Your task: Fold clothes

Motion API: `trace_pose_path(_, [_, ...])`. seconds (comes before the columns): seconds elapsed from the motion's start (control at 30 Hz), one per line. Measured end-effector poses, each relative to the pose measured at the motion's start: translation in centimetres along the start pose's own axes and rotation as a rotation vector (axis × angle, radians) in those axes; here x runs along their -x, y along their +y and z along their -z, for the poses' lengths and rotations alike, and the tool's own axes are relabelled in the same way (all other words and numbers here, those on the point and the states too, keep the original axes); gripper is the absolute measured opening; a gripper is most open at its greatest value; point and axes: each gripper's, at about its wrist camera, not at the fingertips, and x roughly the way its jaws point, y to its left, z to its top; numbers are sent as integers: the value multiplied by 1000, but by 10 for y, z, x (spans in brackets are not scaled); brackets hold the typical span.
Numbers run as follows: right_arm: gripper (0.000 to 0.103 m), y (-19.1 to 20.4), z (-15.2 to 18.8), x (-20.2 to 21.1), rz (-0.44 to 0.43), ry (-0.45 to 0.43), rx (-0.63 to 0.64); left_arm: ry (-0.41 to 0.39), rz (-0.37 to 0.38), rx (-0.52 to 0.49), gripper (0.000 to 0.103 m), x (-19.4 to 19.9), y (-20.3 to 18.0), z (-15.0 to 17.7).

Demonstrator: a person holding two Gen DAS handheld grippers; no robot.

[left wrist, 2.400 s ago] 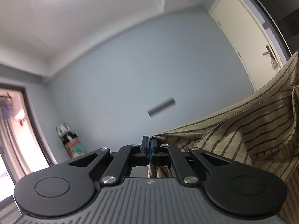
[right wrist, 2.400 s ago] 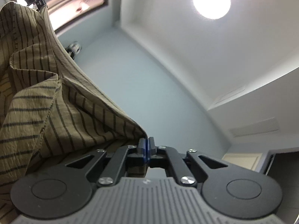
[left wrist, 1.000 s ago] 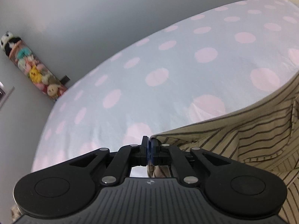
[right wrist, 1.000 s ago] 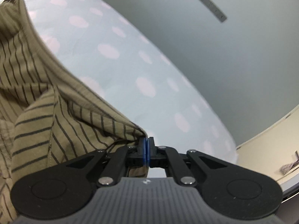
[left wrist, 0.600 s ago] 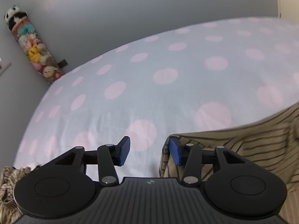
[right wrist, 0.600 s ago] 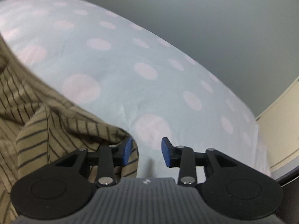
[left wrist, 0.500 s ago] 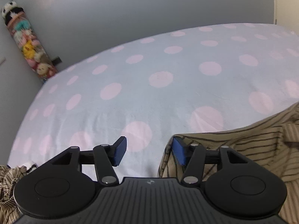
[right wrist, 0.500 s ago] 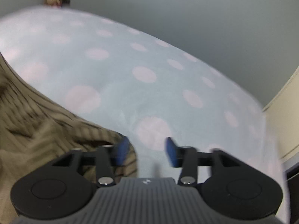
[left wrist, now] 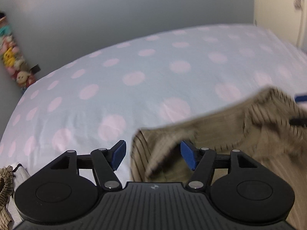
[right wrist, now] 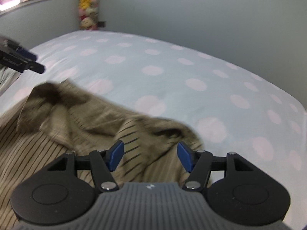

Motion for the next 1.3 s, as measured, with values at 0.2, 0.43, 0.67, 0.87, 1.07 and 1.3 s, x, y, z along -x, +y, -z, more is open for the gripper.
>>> trace_pose_path(0.2, [65, 48, -7, -25, 51, -6, 103, 43, -64, -85, 61, -35, -27, 12])
trace_pose_path(0.43, [30, 68, -34, -83, 78, 102, 238, 132, -68, -20, 3, -76, -22, -5])
trace_pose_path(0.67, [7, 38, -77, -100, 66, 94, 165, 70, -20, 152, 0, -73, 8, -56])
trace_pose_path(0.87, [6, 19, -96, -112, 90, 59, 42, 27, -47, 222, 0, -71, 19, -95])
trace_pose_path(1.07, [7, 0, -114, -123, 114, 24, -82, 124, -23, 291, 7, -99, 11, -87])
trace_pose_path(1.3, [47, -1, -100, -134, 133, 41, -125, 94, -36, 311, 39, -99, 17, -77])
